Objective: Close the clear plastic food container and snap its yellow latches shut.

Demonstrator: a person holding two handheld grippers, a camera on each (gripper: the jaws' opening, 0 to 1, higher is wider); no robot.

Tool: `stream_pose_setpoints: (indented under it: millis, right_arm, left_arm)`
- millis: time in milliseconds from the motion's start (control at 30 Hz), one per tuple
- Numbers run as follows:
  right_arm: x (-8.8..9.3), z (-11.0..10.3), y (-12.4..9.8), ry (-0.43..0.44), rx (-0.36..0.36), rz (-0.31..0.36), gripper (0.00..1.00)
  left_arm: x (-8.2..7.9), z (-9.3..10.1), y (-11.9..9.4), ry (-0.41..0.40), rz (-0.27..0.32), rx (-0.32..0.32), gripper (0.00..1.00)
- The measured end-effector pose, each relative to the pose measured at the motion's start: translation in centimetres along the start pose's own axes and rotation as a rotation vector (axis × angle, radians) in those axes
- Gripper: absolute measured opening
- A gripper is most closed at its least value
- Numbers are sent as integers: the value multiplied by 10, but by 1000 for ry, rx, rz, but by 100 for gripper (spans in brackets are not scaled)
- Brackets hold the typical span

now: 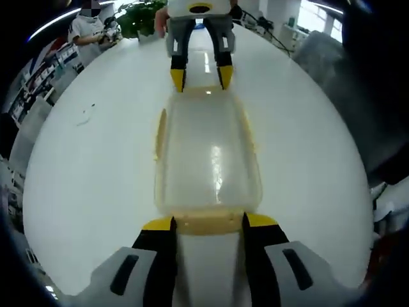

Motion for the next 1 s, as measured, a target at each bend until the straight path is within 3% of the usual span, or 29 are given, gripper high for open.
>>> stream_pose_setpoints:
  millis: [167,333,367,433,533,600,1000]
  right_arm:
    - [-6,4,2,-18,-14,-46,38]
    - [-7,6,1,-23,-25,-68,37]
    - [-7,6,1,-28,-26,-68,37]
    - [-7,6,1,-41,-29,-76,37]
    - [-7,4,1,-42,-29,-76,37]
    - [-9,-1,-2,-45,-40,-95,37]
    - [-19,-14,-51,-19,11,-71,36]
  left_arm:
    - [3,-1,-1,-68,42,-15,38]
    - [2,0,-2,-65,33,-14,37]
    - [2,0,-2,-101,40,-20,37]
    - [0,2,-2,-67,18,-22,36]
    - [-4,5,-4,-120,-12,-2,36]
    - [-8,8,-7,-99,-9,-5,36]
    - [-42,24,-43,-64,-14,-56,36]
Point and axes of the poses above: the point that each gripper's makers call its tool centre point, and the gripper's own axes: y roughly forward along the fingers, z roughly to its right, x roughly out of its underside, the point moved 10 cm from there along -y, roughly backward along the fingers, and after that the axes turned 12 degrees about -y, right-handed, at the moved point
